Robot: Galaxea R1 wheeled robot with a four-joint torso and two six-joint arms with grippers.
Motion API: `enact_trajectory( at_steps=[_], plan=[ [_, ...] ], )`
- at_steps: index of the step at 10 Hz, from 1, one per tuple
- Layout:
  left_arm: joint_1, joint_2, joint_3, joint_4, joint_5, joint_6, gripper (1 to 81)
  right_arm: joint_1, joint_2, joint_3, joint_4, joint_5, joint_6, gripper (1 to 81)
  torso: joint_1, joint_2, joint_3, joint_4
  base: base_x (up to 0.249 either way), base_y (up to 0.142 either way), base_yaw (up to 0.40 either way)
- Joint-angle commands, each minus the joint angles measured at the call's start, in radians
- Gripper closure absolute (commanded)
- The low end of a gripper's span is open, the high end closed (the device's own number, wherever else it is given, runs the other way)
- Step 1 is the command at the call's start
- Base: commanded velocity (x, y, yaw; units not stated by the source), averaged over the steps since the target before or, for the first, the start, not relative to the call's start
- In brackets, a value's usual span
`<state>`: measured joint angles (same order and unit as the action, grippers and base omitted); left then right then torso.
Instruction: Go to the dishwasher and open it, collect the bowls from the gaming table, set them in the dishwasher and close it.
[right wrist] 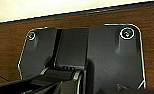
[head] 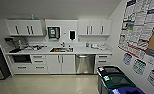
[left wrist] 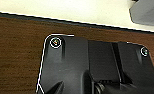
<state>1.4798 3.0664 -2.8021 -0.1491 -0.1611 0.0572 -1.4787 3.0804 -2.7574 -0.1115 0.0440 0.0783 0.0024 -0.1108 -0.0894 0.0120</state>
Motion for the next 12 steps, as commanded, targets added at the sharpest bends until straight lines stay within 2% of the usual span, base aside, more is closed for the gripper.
enact_trajectory(
  at_steps=[1, 5, 12],
  plan=[
    [-0.057, -0.001, -0.002, 0.003, 0.038, 0.010, 1.0, 0.065, 0.002, 0.004, 0.010, -0.045, 0.003, 1.0, 0.000, 0.000, 0.000, 0.000, 0.132, 0.070, 0.000],
    [-0.055, -0.006, -0.002, 0.000, 0.038, 0.010, 1.0, 0.064, 0.002, 0.004, 0.012, -0.044, 0.003, 1.0, 0.000, 0.000, 0.000, 0.000, 0.132, 0.070, 0.000],
    [-0.055, 0.000, -0.002, 0.006, 0.038, 0.010, 1.0, 0.067, 0.003, 0.004, 0.010, -0.046, 0.003, 1.0, 0.000, 0.000, 0.000, 0.000, 0.142, 0.000, 0.000]
  ],
)
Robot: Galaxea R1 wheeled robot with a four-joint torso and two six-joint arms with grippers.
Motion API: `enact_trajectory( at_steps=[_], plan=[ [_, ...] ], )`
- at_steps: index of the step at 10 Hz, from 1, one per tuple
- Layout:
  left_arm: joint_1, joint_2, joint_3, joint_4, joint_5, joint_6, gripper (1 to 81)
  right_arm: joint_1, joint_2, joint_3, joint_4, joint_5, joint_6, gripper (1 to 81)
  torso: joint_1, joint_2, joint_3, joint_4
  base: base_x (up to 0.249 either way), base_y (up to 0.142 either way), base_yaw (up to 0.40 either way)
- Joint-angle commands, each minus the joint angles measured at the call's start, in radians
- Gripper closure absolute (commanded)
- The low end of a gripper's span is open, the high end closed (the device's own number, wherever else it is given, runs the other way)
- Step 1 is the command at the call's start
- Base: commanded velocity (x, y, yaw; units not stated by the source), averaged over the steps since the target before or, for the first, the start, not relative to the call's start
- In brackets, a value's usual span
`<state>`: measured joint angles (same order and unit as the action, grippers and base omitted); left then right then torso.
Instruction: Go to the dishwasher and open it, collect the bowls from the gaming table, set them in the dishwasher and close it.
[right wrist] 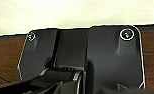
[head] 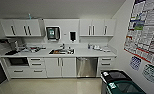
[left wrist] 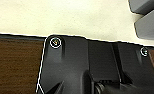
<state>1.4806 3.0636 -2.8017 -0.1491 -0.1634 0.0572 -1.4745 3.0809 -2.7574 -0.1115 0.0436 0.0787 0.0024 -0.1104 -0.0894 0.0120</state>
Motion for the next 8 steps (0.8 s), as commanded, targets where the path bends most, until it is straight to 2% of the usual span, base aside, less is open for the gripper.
enact_trajectory(
  at_steps=[1, 8],
  plan=[
    [-0.056, 0.003, -0.001, 0.006, 0.041, 0.010, 1.0, 0.064, 0.005, 0.004, 0.010, -0.045, 0.003, 1.0, 0.000, 0.000, 0.000, 0.000, 0.142, 0.000, 0.000],
    [-0.056, -0.002, -0.002, 0.002, 0.039, 0.010, 1.0, 0.067, 0.005, 0.004, 0.010, -0.045, 0.003, 1.0, 0.000, 0.000, 0.000, 0.000, 0.128, 0.000, 0.000]
  ],
)
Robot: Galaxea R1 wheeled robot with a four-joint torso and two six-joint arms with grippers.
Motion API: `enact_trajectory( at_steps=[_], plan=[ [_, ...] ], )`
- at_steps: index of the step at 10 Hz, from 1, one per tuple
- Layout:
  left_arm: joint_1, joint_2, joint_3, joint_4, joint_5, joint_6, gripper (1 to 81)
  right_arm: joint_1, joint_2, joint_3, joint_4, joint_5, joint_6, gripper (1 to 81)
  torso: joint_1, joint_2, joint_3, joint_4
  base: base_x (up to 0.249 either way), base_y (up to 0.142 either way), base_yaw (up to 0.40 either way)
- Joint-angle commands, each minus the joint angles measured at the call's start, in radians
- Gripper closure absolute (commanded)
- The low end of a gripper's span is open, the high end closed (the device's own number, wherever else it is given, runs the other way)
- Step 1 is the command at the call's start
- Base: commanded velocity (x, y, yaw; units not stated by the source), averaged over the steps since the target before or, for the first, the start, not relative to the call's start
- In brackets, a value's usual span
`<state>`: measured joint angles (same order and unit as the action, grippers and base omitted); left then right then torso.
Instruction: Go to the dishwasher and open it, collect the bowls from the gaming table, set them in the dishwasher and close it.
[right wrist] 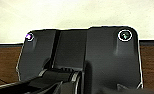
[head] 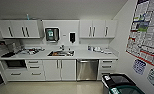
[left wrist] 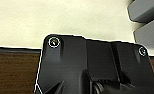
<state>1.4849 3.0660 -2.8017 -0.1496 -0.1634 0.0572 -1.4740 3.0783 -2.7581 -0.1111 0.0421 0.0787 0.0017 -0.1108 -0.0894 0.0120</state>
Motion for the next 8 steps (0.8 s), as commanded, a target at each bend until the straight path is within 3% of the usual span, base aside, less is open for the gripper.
enact_trajectory(
  at_steps=[1, 6, 8],
  plan=[
    [-0.061, -0.004, -0.002, 0.002, 0.039, 0.010, 1.0, 0.066, 0.007, 0.005, 0.010, -0.044, 0.003, 1.0, 0.000, 0.000, 0.000, 0.000, 0.117, 0.000, 0.000],
    [-0.061, -0.005, -0.002, 0.001, 0.039, 0.010, 1.0, 0.068, 0.009, 0.005, 0.011, -0.044, 0.004, 1.0, 0.000, 0.001, 0.000, 0.000, 0.114, 0.000, 0.000],
    [-0.061, -0.009, -0.002, -0.001, 0.039, 0.010, 1.0, 0.070, 0.010, 0.005, 0.010, -0.044, 0.003, 1.0, 0.000, 0.001, 0.000, 0.000, 0.108, 0.062, 0.000]
  ],
)
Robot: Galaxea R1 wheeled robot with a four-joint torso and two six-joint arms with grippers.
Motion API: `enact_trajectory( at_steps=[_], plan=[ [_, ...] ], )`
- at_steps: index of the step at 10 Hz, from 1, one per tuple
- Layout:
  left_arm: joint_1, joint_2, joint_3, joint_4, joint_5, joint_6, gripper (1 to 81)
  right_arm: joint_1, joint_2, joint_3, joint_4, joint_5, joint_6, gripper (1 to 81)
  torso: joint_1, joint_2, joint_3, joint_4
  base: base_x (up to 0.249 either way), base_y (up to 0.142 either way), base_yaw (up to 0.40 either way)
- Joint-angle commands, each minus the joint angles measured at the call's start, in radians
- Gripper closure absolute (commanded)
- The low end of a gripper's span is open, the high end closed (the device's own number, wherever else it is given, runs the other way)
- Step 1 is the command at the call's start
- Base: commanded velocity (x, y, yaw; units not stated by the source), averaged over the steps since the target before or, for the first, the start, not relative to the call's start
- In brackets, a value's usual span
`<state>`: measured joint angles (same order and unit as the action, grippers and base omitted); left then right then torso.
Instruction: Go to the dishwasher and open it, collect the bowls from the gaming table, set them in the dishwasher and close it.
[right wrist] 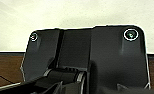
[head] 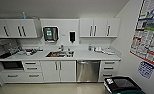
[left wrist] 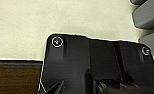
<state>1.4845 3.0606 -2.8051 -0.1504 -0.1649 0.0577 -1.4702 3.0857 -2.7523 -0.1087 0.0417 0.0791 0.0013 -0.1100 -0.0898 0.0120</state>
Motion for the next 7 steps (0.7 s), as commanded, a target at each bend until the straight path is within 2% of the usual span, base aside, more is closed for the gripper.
enact_trajectory(
  at_steps=[1, 7],
  plan=[
    [-0.060, -0.005, 0.001, 0.000, 0.041, 0.010, 1.0, 0.066, 0.003, -0.001, 0.007, -0.043, 0.002, 1.0, 0.000, 0.000, 0.000, 0.000, 0.105, 0.064, 0.000],
    [-0.060, 0.000, 0.001, 0.003, 0.041, 0.010, 1.0, 0.067, 0.001, -0.001, 0.007, -0.043, 0.002, 1.0, 0.000, 0.000, 0.000, 0.000, 0.105, 0.064, 0.000]
  ],
)
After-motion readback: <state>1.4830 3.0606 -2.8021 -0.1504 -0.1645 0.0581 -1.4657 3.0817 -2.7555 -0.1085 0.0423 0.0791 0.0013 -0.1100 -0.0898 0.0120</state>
